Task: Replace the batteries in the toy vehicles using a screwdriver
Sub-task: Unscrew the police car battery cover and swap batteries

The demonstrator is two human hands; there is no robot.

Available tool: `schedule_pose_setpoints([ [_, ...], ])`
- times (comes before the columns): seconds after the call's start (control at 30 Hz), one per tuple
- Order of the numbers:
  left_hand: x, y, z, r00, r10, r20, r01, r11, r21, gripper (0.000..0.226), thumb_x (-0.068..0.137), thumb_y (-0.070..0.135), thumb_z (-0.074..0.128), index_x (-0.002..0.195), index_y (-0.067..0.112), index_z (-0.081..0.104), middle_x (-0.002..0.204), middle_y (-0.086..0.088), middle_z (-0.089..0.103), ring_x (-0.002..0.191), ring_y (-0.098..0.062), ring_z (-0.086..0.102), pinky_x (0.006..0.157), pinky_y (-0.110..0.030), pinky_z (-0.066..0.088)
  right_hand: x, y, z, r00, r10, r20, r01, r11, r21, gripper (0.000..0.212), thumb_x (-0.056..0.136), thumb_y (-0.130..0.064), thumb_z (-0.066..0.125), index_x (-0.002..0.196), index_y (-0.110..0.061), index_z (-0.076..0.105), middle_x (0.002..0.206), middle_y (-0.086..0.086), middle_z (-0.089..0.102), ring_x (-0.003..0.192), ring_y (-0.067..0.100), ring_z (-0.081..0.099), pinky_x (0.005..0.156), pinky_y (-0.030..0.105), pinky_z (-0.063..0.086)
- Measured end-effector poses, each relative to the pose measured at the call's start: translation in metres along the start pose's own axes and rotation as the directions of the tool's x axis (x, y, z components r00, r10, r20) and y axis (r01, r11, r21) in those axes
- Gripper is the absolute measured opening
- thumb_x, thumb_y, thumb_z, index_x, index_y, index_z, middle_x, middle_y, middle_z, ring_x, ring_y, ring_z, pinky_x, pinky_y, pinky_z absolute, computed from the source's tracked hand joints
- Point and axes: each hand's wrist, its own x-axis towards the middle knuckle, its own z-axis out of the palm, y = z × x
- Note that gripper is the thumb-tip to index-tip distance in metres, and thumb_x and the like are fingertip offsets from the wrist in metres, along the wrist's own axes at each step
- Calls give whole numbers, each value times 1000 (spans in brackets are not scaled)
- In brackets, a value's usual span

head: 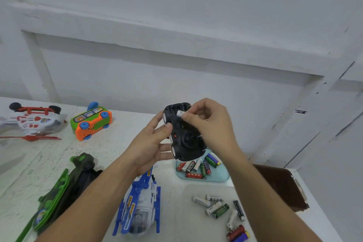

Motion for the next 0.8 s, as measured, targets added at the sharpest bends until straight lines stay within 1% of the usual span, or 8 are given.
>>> schedule_pose_setpoints([
  [0.1, -1, 0, 1, 1000, -5, 18, 5, 999, -37, 40, 98, 18, 52, 132, 40, 49, 117, -7, 71, 100, -48, 66, 79, -55, 57, -6, 8, 17, 994, -77, -72, 68, 991, -119, 10, 82, -20, 75, 78, -19, 65, 66, -14, 60, 59, 1, 50, 57, 14, 43],
  [0.2, -1, 0, 2, 1000, -2, 26, 3, 999, -54, 41, 96, 20, 53, 130, 42, 50, 116, -4, 72, 98, -46, 68, 78, -55, 58, -9, 12, 27, 976, -184, -114, 155, 962, -223, 7, 85, -23, 70, 79, -22, 68, 69, -16, 61, 71, 7, 56, 70, 29, 50],
  [0.4, -1, -1, -5, 1000, -6, 14, 7, 997, -77, 59, 82, 28, 61, 138, 40, 47, 116, -3, 72, 93, -46, 69, 75, -53, 59, -14, 12, 23, 958, -288, 3, 272, 899, -343, 14, 87, -22, 61, 89, -27, 74, 67, -32, 55, 79, 7, 57, 81, 44, 48],
  [0.47, -1, -1, -6, 1000, -1, 10, 2, 997, -76, 59, 81, 29, 61, 137, 40, 48, 117, -3, 72, 93, -46, 69, 74, -53, 60, -14, 13, 17, 957, -287, 42, 284, 896, -343, 24, 86, -18, 58, 97, -33, 74, 73, -37, 56, 83, 0, 55, 84, 36, 46],
  [0.57, -1, -1, -4, 1000, 14, 7, -14, 998, -63, 47, 85, 28, 59, 130, 41, 52, 113, -1, 73, 93, -47, 69, 75, -52, 59, -12, 11, 8, 971, -203, 127, 233, 925, -299, 24, 91, -17, 65, 109, -30, 73, 91, -21, 61, 86, -16, 52, 79, 5, 39],
  [0.6, -1, -2, -3, 1000, 15, 2, -15, 998, -59, 43, 88, 26, 58, 128, 42, 53, 111, -1, 74, 92, -47, 69, 75, -52, 59, -11, 11, 7, 974, -180, 141, 213, 935, -284, 24, 90, -17, 66, 111, -28, 72, 95, -14, 64, 86, -16, 53, 77, 0, 38],
  [0.67, 0, -2, -1, 1000, 16, -5, -16, 999, -50, 45, 88, 26, 58, 130, 42, 51, 112, -2, 73, 93, -47, 69, 75, -54, 59, -8, 11, 7, 980, -155, 121, 184, 938, -293, 23, 89, -19, 68, 110, -27, 73, 98, -8, 64, 89, -5, 58, 78, 4, 41],
  [0.8, 2, -1, -1, 1000, 30, 0, -30, 999, -22, 46, 87, 28, 59, 129, 42, 51, 112, -3, 73, 92, -47, 69, 74, -52, 59, -6, 15, 9, 974, -198, 111, 223, 927, -303, 19, 88, -15, 69, 103, -23, 76, 98, -22, 65, 100, 3, 58, 92, 20, 44],
])
